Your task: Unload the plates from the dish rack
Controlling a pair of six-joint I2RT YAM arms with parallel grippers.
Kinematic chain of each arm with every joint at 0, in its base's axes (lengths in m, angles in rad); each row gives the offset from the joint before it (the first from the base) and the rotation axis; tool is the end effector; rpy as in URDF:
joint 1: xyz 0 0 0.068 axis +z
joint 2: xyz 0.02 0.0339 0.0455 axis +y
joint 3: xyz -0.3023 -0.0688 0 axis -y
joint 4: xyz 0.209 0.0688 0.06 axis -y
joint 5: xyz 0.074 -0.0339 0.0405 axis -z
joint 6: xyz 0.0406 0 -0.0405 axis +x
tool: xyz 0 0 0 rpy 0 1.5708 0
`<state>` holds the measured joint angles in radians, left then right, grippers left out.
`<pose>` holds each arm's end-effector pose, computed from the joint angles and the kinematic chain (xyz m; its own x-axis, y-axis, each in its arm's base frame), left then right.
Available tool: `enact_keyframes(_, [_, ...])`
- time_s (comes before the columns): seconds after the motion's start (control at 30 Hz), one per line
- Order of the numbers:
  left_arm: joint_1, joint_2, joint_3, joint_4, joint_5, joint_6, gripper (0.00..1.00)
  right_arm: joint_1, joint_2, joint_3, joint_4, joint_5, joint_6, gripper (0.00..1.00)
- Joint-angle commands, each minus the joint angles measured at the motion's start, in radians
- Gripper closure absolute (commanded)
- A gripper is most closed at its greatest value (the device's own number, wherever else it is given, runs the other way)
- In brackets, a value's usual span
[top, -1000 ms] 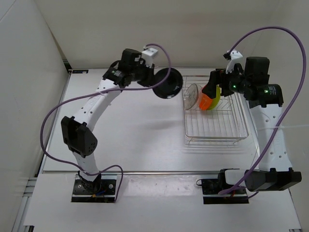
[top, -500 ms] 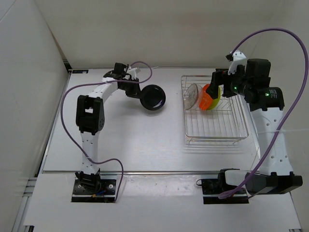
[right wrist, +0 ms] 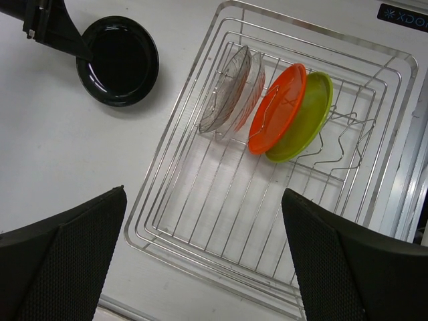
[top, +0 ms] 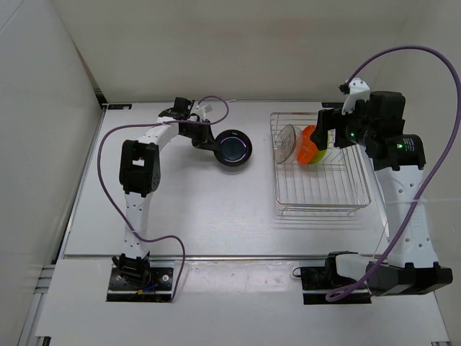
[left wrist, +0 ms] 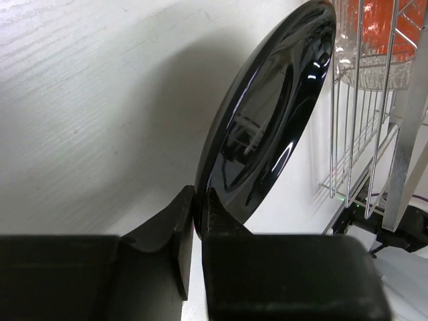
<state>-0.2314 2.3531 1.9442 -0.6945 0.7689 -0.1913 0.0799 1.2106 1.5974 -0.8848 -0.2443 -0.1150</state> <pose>0.4755 -0.1411 0.2078 -0.9424 0.0817 -0.3243 0.2960 0.6551 -0.6951 0.1826 0.0245 0.4766 -0.4398 -0.1469 -0.8860 -0.3420 0.9396 0.0140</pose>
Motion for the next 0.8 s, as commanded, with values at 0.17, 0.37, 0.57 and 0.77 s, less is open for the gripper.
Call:
enact_keyframes(0.17, [-0.003,0.066,0.079,0.009,0.029,-0.020,0.88,0.001,-0.022,-0.013,0.037,0.011,-0.012,0.00])
enact_keyframes(0.37, [-0.003,0.086,0.088,0.009,0.020,-0.020,0.79,0.001,-0.031,-0.013,0.037,0.011,-0.012,0.00])
enact_keyframes(0.57, [-0.003,0.086,0.088,0.009,0.009,-0.022,0.52,0.001,-0.031,-0.022,0.037,0.037,-0.012,0.00])
enact_keyframes(0.77, [0.018,0.035,0.088,-0.011,-0.054,-0.011,0.06,0.001,-0.022,-0.045,0.046,0.095,-0.022,0.00])
